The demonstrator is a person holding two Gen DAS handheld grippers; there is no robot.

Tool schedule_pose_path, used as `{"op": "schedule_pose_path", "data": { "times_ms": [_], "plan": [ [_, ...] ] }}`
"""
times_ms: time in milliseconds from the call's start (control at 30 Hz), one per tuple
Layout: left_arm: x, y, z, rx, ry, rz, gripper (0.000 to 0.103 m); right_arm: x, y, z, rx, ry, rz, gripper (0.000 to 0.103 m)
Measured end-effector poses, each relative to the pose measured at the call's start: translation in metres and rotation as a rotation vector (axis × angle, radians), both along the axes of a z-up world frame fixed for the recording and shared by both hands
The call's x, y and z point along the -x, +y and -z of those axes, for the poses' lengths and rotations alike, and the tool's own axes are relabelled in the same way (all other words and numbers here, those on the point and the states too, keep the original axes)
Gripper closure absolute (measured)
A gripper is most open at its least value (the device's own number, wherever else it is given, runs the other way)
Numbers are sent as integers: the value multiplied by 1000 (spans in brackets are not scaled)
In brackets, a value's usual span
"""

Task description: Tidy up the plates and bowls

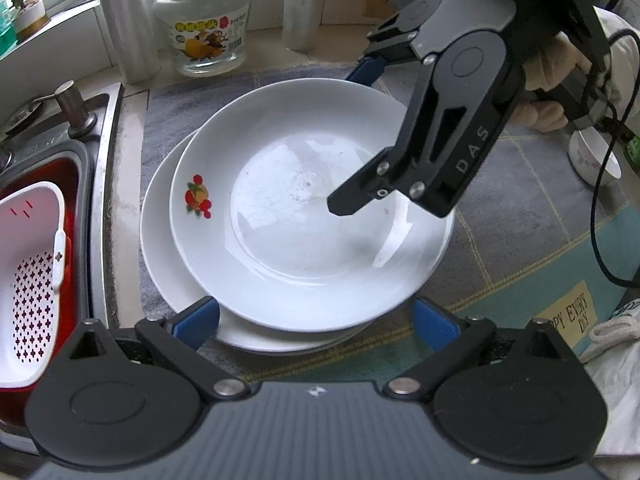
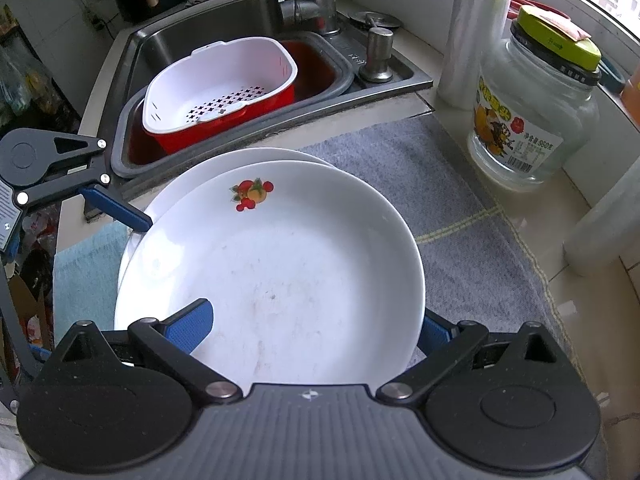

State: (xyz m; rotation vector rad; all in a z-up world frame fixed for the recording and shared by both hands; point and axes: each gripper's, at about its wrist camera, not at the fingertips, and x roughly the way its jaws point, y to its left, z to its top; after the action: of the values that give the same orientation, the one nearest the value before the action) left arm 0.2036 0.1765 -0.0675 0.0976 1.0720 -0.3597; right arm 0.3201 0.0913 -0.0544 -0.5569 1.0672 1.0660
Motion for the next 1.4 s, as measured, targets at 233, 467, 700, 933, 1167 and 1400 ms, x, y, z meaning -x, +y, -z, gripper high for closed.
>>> {"op": "schedule_pose_path", "data": {
  "times_ms": [233,467,700,933,1167,1400],
  "plan": [
    [4,2,-3,-3,-36,-15,1,3,0,-1,1,-6,-2,0],
    [16,4,-4,-49,-136,-46,1,10,1,-2,-2,-50,-12,0],
    [30,7,-11,-24,-239,-157,1,26,-3,-8,-34,-223,34,0],
    [45,-1,-22,-23,-380,-258,1,51,-24,-14,-78,-426,175,0],
    [47,-25,-27,-32,-480,-290,1,81,-72,-18,-118,-419,393,0],
    [37,-66,-25,91,-487,-181,1,110,-143,-19,-133,-364,645,0]
  ]
}}
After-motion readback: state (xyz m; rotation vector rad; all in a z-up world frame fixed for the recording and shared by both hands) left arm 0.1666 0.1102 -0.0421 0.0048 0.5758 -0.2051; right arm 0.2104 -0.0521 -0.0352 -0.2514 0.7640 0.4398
